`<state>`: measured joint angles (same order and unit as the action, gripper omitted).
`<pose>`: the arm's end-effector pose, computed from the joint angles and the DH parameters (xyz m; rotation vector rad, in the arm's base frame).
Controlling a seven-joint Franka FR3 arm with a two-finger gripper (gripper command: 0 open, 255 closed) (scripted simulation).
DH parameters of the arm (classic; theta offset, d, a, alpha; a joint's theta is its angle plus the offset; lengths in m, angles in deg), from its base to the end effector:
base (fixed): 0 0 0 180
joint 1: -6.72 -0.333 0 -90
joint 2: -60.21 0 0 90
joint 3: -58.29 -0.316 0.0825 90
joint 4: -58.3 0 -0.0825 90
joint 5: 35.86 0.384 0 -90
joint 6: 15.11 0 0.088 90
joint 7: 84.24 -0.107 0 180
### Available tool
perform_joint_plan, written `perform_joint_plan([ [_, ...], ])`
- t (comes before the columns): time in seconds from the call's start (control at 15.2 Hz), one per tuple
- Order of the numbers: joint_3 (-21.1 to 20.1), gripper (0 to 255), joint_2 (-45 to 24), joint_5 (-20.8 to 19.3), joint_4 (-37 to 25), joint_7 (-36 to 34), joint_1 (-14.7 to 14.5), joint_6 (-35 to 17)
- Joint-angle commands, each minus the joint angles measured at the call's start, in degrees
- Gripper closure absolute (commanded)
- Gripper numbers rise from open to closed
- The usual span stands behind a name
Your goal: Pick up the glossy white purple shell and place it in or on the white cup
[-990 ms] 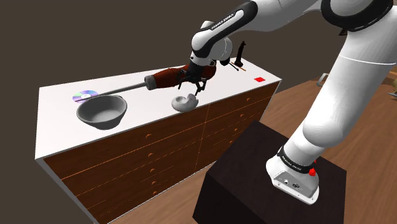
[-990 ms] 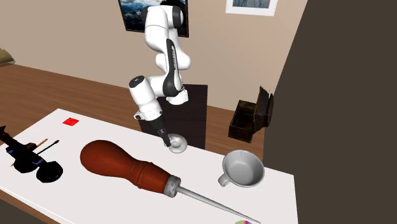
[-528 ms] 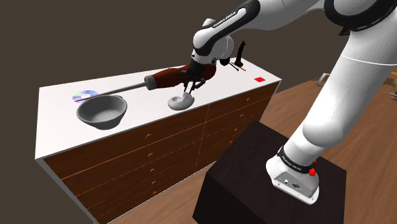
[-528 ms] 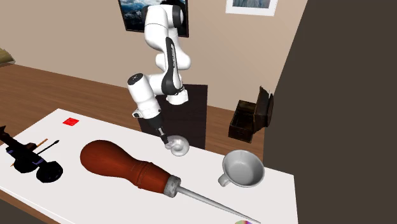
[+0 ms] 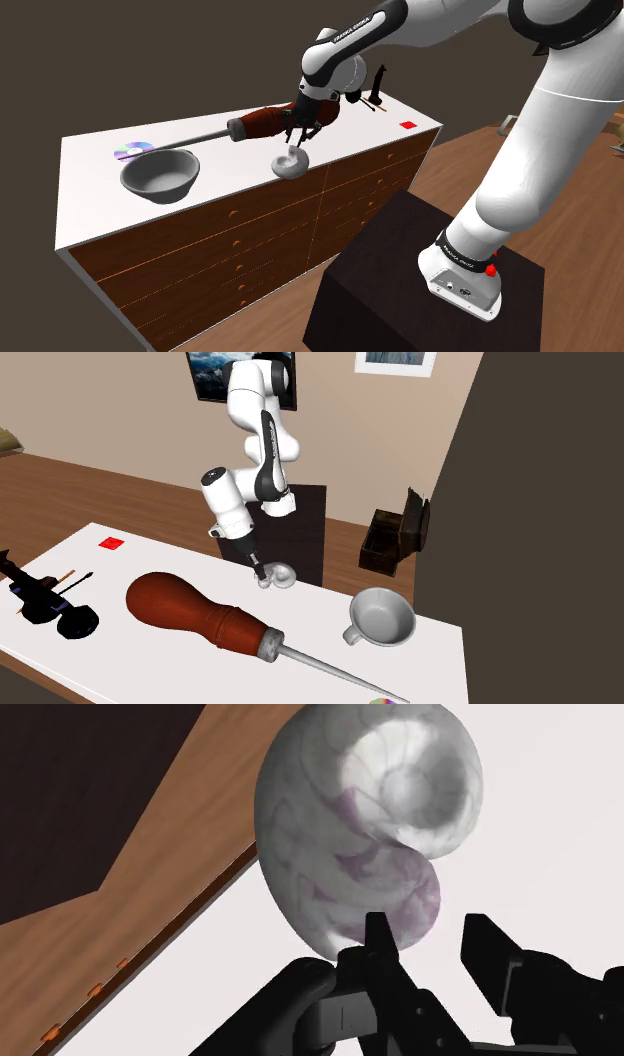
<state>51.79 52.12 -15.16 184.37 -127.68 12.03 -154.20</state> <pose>0.5560 0.0123 0.3276 -2.5127 1.3785 0.0324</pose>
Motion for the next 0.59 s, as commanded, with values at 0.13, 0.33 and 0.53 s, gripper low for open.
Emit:
perform_joint_plan([
  [0.13,-1.90,0,8.34,10.14,11.71,20.02,1.08,-7.24],
  [0.33,-1.62,0,11.46,17.88,16.95,33.00,0.26,-10.52],
  [0.53,-2.07,0,9.00,19.47,16.52,34.16,-0.30,-12.65],
])
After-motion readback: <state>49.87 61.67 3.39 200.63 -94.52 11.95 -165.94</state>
